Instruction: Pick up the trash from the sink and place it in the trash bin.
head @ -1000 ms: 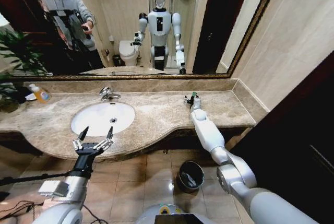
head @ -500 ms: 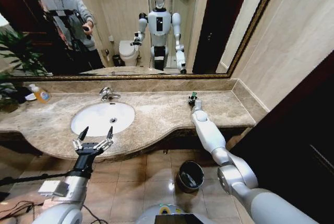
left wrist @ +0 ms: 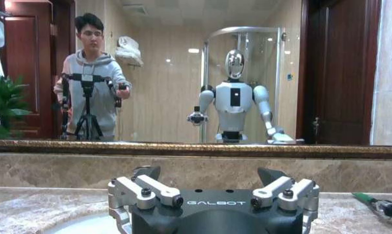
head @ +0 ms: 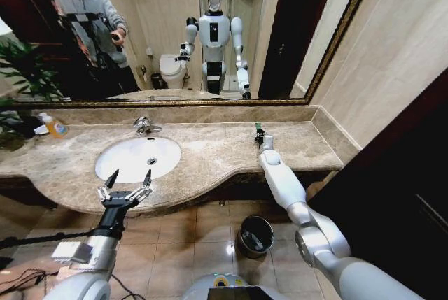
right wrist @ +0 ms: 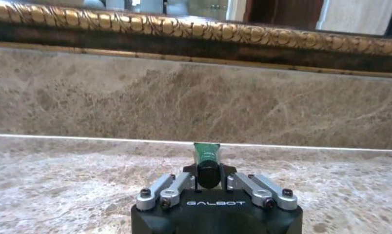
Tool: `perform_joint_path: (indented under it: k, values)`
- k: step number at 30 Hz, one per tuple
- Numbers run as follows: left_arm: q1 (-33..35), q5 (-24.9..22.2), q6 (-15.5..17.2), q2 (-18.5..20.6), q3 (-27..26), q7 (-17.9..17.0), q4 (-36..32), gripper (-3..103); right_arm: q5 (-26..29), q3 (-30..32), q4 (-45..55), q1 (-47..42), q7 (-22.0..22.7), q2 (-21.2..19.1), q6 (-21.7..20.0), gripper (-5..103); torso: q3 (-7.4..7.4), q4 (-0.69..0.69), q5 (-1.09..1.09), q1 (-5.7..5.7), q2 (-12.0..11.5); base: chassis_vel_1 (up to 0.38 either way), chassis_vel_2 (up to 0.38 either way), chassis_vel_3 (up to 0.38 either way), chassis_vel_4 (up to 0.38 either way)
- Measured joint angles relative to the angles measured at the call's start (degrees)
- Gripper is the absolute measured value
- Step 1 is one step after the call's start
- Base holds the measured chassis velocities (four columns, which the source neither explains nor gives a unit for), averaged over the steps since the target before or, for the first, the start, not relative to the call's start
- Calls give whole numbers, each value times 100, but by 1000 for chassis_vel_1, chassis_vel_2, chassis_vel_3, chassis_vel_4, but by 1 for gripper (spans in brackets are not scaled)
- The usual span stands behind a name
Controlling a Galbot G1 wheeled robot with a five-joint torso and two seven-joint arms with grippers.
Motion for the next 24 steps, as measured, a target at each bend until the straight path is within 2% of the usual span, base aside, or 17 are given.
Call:
perform_joint_path:
  k: [3, 9, 14, 16, 18, 21, 23, 24]
  values:
    - [0, 0, 0, 0, 0, 0, 0, 100, 152, -46, 403, -208, 12, -156, -116, 20, 0, 1, 1, 0, 0, 0, 0, 0, 0]
    - [0, 0, 0, 0, 0, 0, 0, 100, 511, -58, 1841, -1017, 39, -792, -293, 20, -1, 0, 0, 0, 0, 0, 0, 0, 0]
    - [0, 0, 0, 0, 0, 1, 0, 100, 697, 21, 2716, -1707, 49, -1179, -190, 20, 0, 0, 0, 0, 0, 0, 0, 0, 0]
    - [0, 0, 0, 0, 0, -1, 0, 100, 783, 172, 3425, -2394, 39, -1405, -44, 20, -1, 0, 1, 0, 0, 0, 0, 0, 0]
    - [0, 0, 0, 0, 0, -1, 0, 100, 790, 224, 3592, -2564, 39, -1444, -15, 20, -1, -1, 2, 0, 0, 0, 0, 0, 0]
    - [0, 0, 0, 0, 0, 0, 0, 100, 825, 525, 4503, -3446, 59, -1593, 93, 20, -1, -1, 1, 0, 1, 0, 0, 0, 0]
    - [0, 0, 0, 0, 0, 0, 0, 100, 817, 581, 4683, -3631, 60, -1620, 132, 20, -1, -1, 1, -1, 1, 0, 0, 0, 0]
    - [0, 0, 0, 0, 0, 2, 0, 100, 755, 713, 5085, -4082, 59, -1641, 249, 20, -1, 1, 1, 0, 1, 0, 0, 0, 0]
